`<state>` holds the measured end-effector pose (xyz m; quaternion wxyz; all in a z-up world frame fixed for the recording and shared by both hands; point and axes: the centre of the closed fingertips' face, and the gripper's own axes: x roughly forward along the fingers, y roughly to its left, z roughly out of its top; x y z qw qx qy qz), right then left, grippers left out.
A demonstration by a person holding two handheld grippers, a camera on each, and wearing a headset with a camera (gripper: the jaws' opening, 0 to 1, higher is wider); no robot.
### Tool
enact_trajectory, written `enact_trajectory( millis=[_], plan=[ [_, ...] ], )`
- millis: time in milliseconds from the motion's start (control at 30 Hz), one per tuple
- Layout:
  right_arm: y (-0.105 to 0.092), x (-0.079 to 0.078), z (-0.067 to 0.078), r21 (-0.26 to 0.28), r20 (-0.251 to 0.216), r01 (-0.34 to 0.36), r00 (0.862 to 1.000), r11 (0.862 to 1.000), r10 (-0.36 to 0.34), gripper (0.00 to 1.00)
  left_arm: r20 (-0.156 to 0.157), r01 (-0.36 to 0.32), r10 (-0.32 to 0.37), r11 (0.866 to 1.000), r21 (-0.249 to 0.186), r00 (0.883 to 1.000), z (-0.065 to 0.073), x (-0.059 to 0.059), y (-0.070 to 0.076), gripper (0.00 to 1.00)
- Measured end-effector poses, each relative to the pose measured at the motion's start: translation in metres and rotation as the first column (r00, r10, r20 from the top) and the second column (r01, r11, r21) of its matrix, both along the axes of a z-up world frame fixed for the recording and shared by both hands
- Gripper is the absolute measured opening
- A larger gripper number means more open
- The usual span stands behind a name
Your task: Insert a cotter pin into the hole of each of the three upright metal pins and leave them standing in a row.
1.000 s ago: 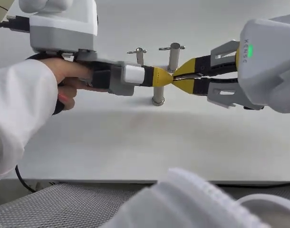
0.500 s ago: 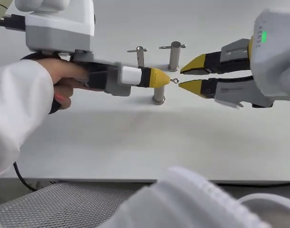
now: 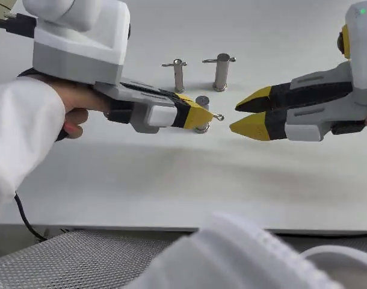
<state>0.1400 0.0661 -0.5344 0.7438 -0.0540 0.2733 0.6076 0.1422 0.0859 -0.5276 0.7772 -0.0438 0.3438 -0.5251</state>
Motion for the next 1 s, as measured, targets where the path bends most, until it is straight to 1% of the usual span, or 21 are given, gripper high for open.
enact_trajectory(
  millis=[33,67,100,133,167,233,267,300,333,367,467,500,533,600,700,733,833,900,1000],
  plan=[
    [-0.001,0.000,-0.001,-0.002,0.003,-0.004,1.000,1.000,0.004,0.18,0.018,0.015,-0.015,1.000,0.004,1.000,0.000,-0.001,0.000,0.00],
    [0.000,-0.003,-0.002,0.000,-0.017,-0.014,1.000,1.000,0.014,0.17,0.032,0.024,-0.024,1.000,0.006,0.999,0.001,-0.001,0.000,0.00],
    [0.000,-0.004,-0.002,0.003,-0.018,-0.014,1.000,1.000,0.014,0.18,0.055,0.045,-0.046,0.999,0.011,0.997,0.002,-0.002,0.000,0.00],
    [0.000,-0.004,-0.002,0.005,-0.017,-0.013,1.000,1.000,0.013,0.17,0.082,0.067,-0.068,0.998,0.012,0.994,0.003,-0.003,-0.001,0.00],
    [0.000,-0.006,-0.002,0.008,-0.020,-0.023,1.000,1.000,0.023,0.16,0.118,0.090,-0.091,0.996,0.016,0.989,0.004,-0.003,-0.001,0.00],
    [0.002,-0.009,-0.002,0.015,-0.028,-0.031,0.999,0.999,0.031,0.16,0.156,0.126,-0.129,0.992,0.026,0.979,0.005,-0.006,-0.002,0.00],
    [0.003,-0.011,-0.002,0.016,-0.029,-0.039,0.999,0.999,0.039,0.15,0.167,0.139,-0.142,0.990,0.031,0.976,0.005,-0.007,-0.002,0.00],
    [0.003,-0.013,-0.002,0.016,-0.029,-0.043,0.999,0.999,0.044,0.14,0.171,0.149,-0.152,0.988,0.035,0.973,0.006,-0.009,-0.002,0.00],
    [0.004,-0.013,-0.002,0.016,-0.028,-0.047,0.998,0.999,0.048,0.13,0.191,0.155,-0.161,0.987,0.047,0.968,0.006,-0.008,-0.002,0.00],
    [0.005,-0.014,-0.002,0.018,-0.028,-0.052,0.998,0.998,0.053,0.12,0.203,0.171,-0.177,0.984,0.051,0.963,0.008,-0.013,-0.004,0.00],
    [0.008,-0.016,0.001,0.033,-0.027,-0.061,0.998,0.998,0.062,0.06,0.238,0.205,-0.212,0.977,0.054,0.948,0.012,-0.018,-0.007,0.00],
    [0.009,-0.016,0.002,0.034,-0.024,-0.063,0.998,0.997,0.064,0.05,0.240,0.208,-0.215,0.977,0.054,0.947,0.012,-0.020,-0.008,0.00],
    [0.009,-0.016,0.002,0.035,-0.021,-0.065,0.998,0.997,0.066,0.06,0.243,0.221,-0.227,0.974,0.052,0.943,0.014,-0.022,-0.009,0.00],
    [0.011,-0.018,0.004,0.038,-0.018,-0.076,0.997,0.996,0.077,0.05,0.244,0.228,-0.233,0.972,0.049,0.941,0.014,-0.023,-0.010,0.00],
    [0.013,-0.021,0.005,0.037,-0.009,-0.096,0.995,0.995,0.097,0.04,0.247,0.240,-0.247,0.969,0.059,0.937,0.013,-0.024,-0.011,0.00],
    [0.014,-0.022,0.005,0.037,-0.009,-0.099,0.995,0.994,0.099,0.04,0.255,0.246,-0.253,0.967,0.061,0.933,0.014,-0.025,-0.011,0.00],
    [0.015,-0.027,0.005,0.031,-0.002,-0.121,0.993,0.992,0.121,0.00,0.264,0.254,-0.261,0.965,0.062,0.929,0.015,-0.025,-0.011,0.00],
    [0.016,-0.032,0.006,0.030,-0.004,-0.142,0.990,0.989,0.142,0.00,0.261,0.265,-0.270,0.963,0.056,0.927,0.016,-0.027,-0.012,0.00],
    [0.015,-0.031,0.006,0.027,0.009,-0.154,0.988,0.988,0.154,0.00,0.265,0.279,-0.289,0.957,0.073,0.920,0.015,-0.029,-0.011,0.00]
  ],
)
